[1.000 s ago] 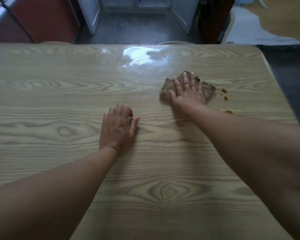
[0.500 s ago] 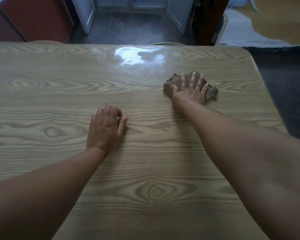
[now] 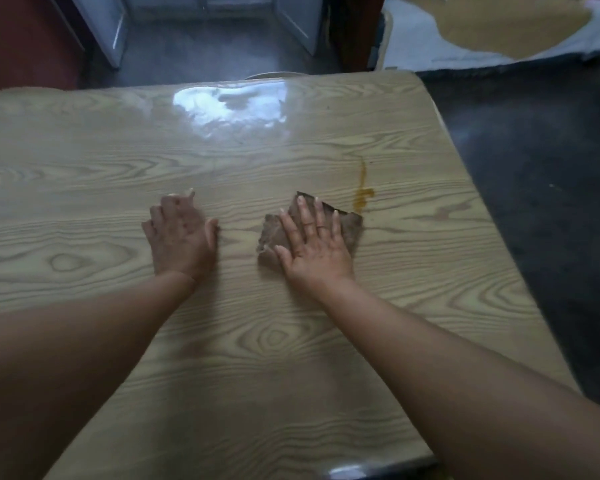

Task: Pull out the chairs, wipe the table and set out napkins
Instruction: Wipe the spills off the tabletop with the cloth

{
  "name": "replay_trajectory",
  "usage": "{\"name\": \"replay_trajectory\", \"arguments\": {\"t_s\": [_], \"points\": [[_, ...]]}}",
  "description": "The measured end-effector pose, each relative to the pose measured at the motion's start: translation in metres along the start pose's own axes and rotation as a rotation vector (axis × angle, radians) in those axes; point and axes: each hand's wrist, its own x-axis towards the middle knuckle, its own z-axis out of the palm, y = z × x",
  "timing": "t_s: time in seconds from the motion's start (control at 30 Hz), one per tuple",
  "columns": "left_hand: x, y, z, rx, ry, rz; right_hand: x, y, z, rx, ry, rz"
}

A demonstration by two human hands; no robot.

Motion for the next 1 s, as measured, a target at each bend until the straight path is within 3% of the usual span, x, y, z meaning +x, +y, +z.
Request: {"name": "replay_trajectory", "arguments": {"t_s": [0.17, 0.3, 0.4, 0.6, 1.0], "points": [[0.016, 0.059, 0.009, 0.024, -0.375, -0.289, -0.023, 0.015, 0.004, -0.044, 0.055, -0.071], [0.031, 0.07, 0.01, 0.044, -0.521, -0.393, -0.016, 0.035, 0.001, -0.07, 0.076, -0.039], [0.027, 0.066, 0.012, 0.024, -0.492, -0.384, 0.001, 0.048, -0.004, -0.033, 0.061, 0.036], [0.002, 0.064, 0.024, 0.051, -0.174, -0.265, 0.051, 0.074, -0.013, -0.029, 0.044, 0.067], [0.001, 0.066, 0.028, 0.119, -0.092, -0.26, 0.152, 0.113, -0.042, -0.019, 0.004, 0.049]]}}
